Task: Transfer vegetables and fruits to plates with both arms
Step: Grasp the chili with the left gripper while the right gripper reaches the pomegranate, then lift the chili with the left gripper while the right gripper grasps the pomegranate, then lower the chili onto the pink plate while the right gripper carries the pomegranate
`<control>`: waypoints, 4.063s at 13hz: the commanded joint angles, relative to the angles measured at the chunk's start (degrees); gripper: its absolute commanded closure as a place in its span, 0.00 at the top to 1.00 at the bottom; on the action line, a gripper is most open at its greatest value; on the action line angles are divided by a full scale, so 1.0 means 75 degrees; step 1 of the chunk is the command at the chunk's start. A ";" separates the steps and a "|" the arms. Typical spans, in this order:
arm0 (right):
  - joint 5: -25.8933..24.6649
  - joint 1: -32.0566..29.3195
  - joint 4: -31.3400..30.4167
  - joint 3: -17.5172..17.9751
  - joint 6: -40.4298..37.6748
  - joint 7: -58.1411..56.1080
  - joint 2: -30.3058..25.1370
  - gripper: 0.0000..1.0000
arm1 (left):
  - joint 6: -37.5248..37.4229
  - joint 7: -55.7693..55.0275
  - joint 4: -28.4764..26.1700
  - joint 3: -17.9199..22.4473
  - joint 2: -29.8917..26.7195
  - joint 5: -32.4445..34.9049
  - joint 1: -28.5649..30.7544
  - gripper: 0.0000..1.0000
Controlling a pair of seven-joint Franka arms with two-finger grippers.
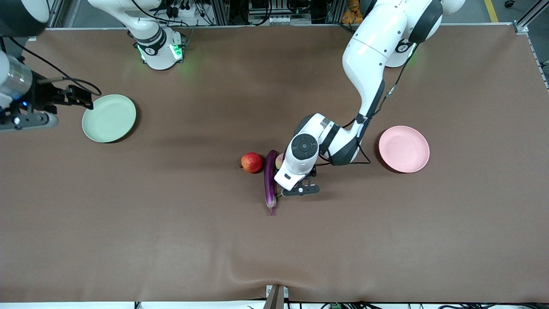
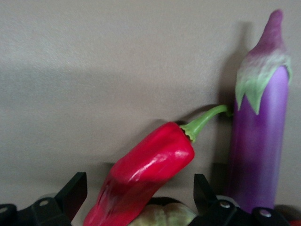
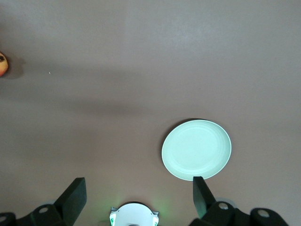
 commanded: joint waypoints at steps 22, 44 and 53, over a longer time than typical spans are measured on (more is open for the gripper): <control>0.2269 0.3270 -0.1013 0.0098 0.3517 0.7287 0.1621 1.00 | -0.0504 -0.0867 0.0180 0.0081 -0.0401 0.0307 0.0369 0.00; 0.1952 0.4715 -0.1239 -0.0101 0.7700 1.0137 0.4155 0.00 | -0.0647 0.1641 -0.6346 0.0045 -0.4867 0.1349 0.3827 0.00; 0.0922 0.2222 -0.2266 -0.0617 0.1312 0.4990 0.0501 0.00 | -0.0354 0.1606 -0.6559 0.0069 -0.4481 0.1758 0.4634 0.01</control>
